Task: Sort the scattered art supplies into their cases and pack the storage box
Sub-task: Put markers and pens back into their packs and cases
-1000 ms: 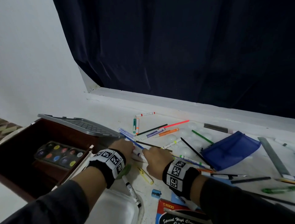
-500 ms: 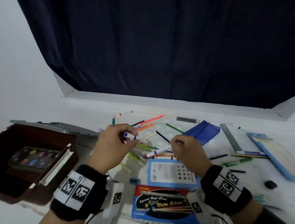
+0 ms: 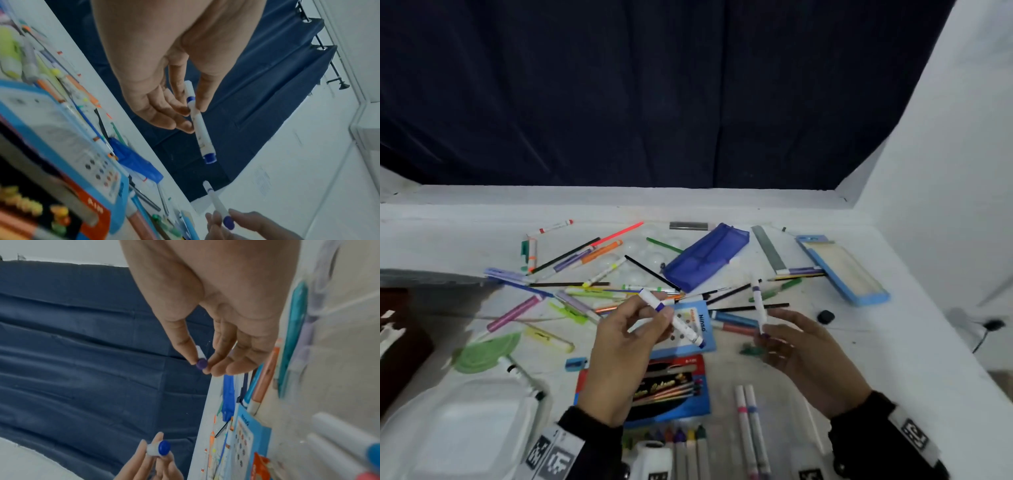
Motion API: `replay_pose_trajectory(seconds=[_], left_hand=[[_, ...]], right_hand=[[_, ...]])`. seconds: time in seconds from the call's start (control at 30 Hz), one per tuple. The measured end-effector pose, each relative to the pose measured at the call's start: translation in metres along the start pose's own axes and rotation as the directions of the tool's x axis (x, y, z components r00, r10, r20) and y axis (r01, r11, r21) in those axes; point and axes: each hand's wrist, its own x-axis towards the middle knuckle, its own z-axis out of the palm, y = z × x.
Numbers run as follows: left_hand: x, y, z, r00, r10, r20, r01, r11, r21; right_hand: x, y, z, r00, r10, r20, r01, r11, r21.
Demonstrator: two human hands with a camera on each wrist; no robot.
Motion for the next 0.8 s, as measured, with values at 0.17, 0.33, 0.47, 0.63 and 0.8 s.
replay_pose_trajectory(seconds=[0.17, 0.33, 0.47, 0.63, 0.8], left_hand=[[-0.01, -0.016, 0.039, 0.98, -0.122, 0.16, 0.103, 0.987, 0.12], [-0.031, -0.033, 0.068, 0.941, -0.174, 0.291, 0.054, 0.923, 0.38], [-0.043, -0.042, 0.077, 0.924, -0.161, 0.347, -0.051, 0.846, 0.53], [-0.048, -0.05, 0.084, 0.926, -0.175, 0.335, -0.101, 0.739, 0.666], [-0.049, -0.053, 0.09, 0.925, -0.206, 0.32, -0.082, 0.712, 0.697]], right_hand=[[-0.025, -0.008, -0.035, 0.996, 0.027, 0.082, -0.003, 0.961, -0.277], [-0.036, -0.007, -0.062, 0.982, 0.085, 0.169, 0.056, 0.725, -0.686], [-0.039, -0.005, -0.063, 0.954, 0.184, 0.236, 0.113, 0.51, -0.853], [-0.035, 0.004, -0.064, 0.926, 0.234, 0.295, 0.186, 0.399, -0.898], [-0.029, 0.006, -0.061, 0.907, 0.273, 0.321, 0.206, 0.378, -0.903]])
